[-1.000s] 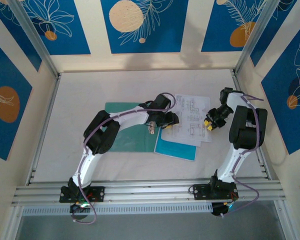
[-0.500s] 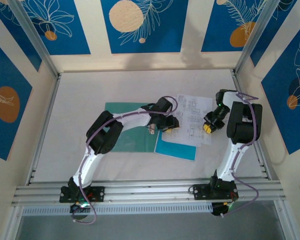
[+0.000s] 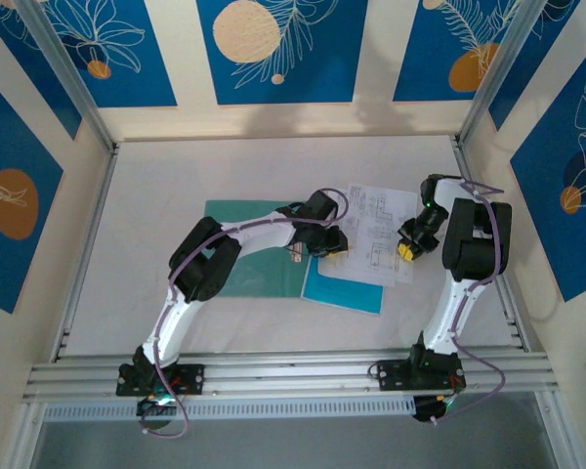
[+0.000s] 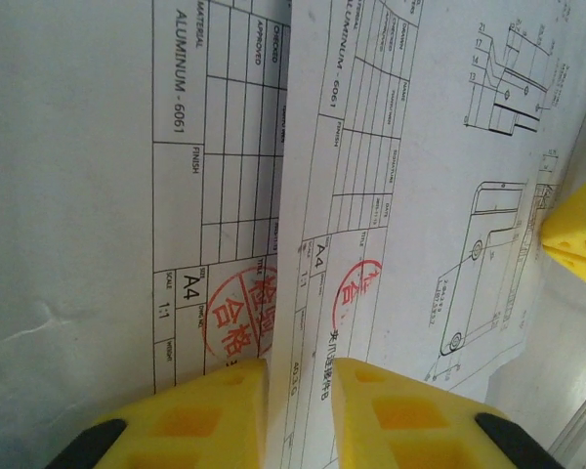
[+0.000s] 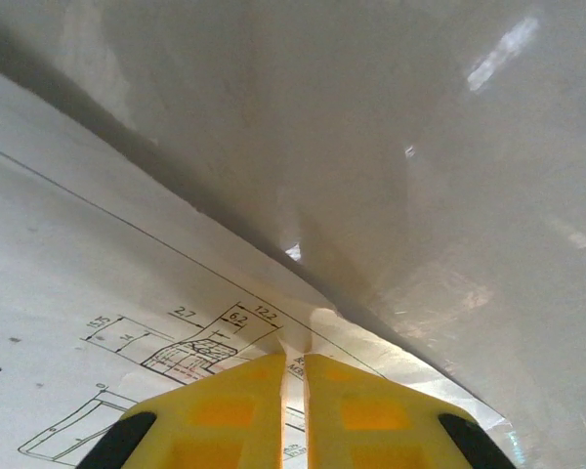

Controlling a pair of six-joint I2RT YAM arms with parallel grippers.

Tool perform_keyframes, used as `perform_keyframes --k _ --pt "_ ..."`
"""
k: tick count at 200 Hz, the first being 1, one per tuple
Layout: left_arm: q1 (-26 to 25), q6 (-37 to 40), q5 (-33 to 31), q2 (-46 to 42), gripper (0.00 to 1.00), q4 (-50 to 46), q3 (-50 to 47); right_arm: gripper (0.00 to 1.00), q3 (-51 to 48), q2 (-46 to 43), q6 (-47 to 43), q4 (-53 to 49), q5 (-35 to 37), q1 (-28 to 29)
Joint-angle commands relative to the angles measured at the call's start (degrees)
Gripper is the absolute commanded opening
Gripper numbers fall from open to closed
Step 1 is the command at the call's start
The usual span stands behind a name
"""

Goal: Put the files into the folder

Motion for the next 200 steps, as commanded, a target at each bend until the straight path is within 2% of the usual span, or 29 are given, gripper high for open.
perform_keyframes --k 1,67,95,103,114,137,150,168,200 --pt "-0.7 0.8 -0.2 -1.6 0.22 0.2 1.1 0.14 1.0 1.0 -0.6 -1.6 0.8 0.3" --pt "-1.0 0.8 0.3 -1.8 0.13 0.6 1.0 0.14 1.0 0.9 -0.7 -1.5 0.8 0.2" --pt "-1.0 0.8 -0.2 -2.3 0.00 0.4 0.7 0.15 1.0 0.5 -0.9 -1.1 0.6 0.3" --pt "-1.0 0.6 -0.5 -2.6 0.00 0.2 0.6 0.16 1.0 0.1 -1.1 -0.6 0.3 0.4" --pt "-1.0 0.2 -0.9 -3.2 0.00 0.2 0.4 0.21 1.3 -1.3 -2.1 0.6 0.0 1.0" --pt "-0.8 -2.2 -1.7 -5.0 0.00 1.3 -0.7 0.41 4.5 -4.7 -3.4 0.4 0.3 3.2" --pt "-0.7 -3.7 -2.2 -6.3 0.00 2.3 -1.6 0.48 7.4 -6.1 -3.4 -1.3 0.9 4.5" --pt "-0.1 -5.5 -2.7 -8.6 0.00 2.9 -3.6 0.53 9.9 -8.7 -2.8 -2.6 1.2 6.4" --pt "1.9 -6.1 -3.8 -14.1 0.00 1.7 -8.4 0.55 9.6 -13.9 -2.0 -2.6 0.1 9.1"
